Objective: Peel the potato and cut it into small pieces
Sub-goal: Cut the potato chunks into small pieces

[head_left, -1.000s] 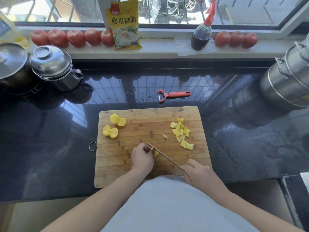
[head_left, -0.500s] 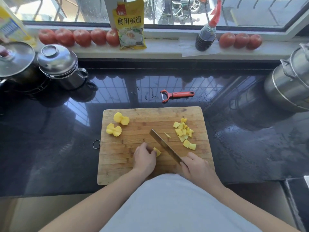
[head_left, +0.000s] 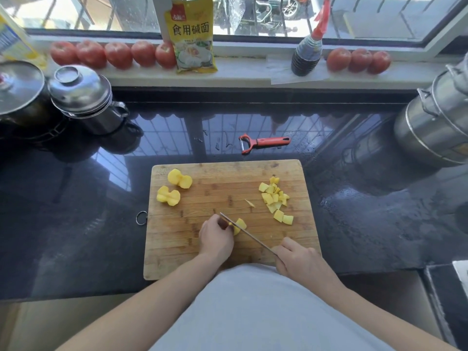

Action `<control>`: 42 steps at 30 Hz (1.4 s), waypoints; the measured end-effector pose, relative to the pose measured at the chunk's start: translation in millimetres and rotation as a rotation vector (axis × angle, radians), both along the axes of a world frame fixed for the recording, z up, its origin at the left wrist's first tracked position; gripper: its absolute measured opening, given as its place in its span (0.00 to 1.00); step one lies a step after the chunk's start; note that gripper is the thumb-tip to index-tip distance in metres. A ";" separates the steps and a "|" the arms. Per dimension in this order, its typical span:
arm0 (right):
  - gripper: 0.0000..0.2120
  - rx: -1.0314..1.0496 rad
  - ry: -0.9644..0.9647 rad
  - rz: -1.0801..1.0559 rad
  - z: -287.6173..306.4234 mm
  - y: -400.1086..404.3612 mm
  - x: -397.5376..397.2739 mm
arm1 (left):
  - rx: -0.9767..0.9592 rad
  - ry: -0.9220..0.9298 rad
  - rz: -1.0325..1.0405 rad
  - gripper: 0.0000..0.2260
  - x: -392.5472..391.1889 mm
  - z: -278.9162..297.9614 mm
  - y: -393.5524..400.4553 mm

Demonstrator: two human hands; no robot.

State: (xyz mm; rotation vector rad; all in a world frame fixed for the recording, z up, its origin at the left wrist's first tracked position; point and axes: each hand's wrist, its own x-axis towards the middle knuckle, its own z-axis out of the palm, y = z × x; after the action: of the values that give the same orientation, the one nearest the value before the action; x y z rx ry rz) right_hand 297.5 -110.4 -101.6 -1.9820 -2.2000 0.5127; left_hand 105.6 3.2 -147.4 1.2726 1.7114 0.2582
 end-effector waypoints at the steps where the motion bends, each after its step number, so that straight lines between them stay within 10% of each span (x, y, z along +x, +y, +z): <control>1: 0.06 -0.026 -0.030 -0.001 -1.9 -0.9 1.0 | 0.001 -0.001 0.001 0.04 0.4 0.2 0.2; 9: 0.12 -0.258 -0.104 -0.093 -16.2 29.8 -22.0 | -0.043 0.007 0.020 0.05 2.7 7.8 2.4; 22: 0.09 0.046 0.046 -0.024 -1.2 1.3 0.6 | -0.069 0.035 -0.011 0.06 -2.6 5.0 3.3; 42: 0.08 -0.140 -0.117 -0.106 -10.0 24.4 -28.0 | -0.107 -0.003 0.089 0.06 1.9 16.2 3.8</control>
State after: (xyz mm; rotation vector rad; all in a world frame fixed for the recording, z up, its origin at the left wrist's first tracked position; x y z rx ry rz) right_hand 269.5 -86.0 -111.6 -2.2395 -2.1641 0.5640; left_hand 107.5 7.0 -131.2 1.1190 1.7577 0.2172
